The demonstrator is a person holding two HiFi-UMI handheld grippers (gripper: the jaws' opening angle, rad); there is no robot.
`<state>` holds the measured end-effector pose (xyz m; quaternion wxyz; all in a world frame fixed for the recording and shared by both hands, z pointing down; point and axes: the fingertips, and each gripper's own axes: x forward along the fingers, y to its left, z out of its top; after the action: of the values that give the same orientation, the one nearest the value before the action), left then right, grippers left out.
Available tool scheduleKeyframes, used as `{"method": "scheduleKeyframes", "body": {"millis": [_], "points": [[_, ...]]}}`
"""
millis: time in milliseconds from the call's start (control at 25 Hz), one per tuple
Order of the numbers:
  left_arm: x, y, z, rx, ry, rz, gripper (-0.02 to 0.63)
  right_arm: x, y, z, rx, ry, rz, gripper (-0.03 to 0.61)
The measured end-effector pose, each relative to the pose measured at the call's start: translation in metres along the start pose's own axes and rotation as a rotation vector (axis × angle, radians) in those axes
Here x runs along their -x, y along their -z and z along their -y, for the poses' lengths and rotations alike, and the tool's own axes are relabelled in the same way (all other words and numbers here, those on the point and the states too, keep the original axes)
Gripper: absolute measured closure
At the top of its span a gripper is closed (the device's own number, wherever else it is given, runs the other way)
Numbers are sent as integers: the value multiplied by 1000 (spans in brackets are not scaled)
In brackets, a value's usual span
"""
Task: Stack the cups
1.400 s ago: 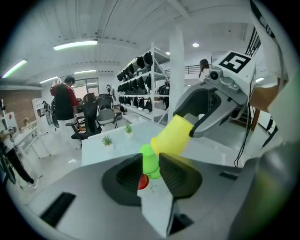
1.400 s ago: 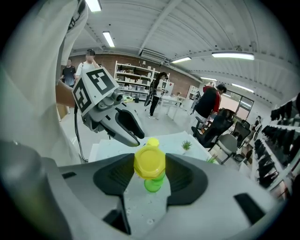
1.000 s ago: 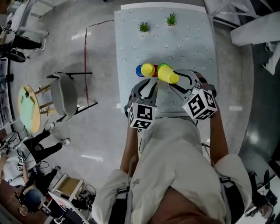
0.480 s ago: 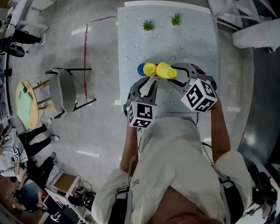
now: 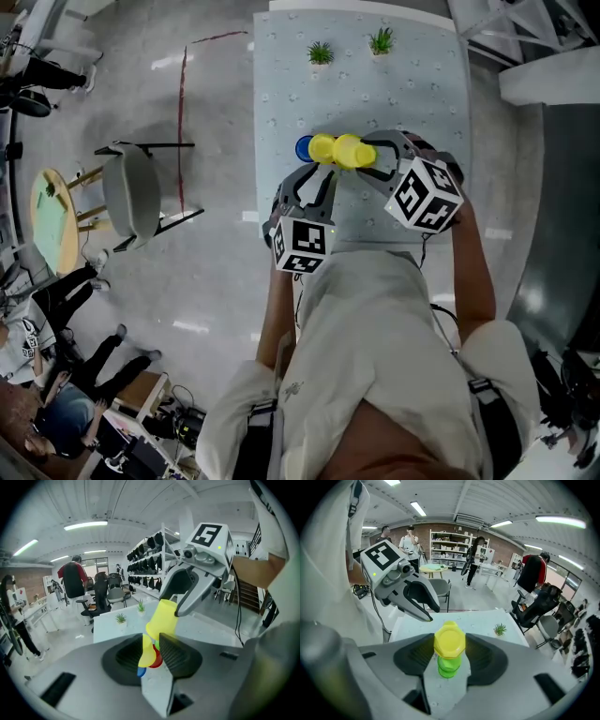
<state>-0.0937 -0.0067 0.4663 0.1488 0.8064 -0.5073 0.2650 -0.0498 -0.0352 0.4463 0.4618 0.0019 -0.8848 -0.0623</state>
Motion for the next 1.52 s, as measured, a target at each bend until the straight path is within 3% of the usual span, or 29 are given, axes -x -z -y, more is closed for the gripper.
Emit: {"method": "scheduleKeyframes", "body": {"millis": [800,1520], "points": [[-3,6,-12,23,0,-9,497,-17,-7,2,46,-81,-55,362],[1,5,-17,22,-9,5,497,-19,-11,1,39,-65,-38,324]]}}
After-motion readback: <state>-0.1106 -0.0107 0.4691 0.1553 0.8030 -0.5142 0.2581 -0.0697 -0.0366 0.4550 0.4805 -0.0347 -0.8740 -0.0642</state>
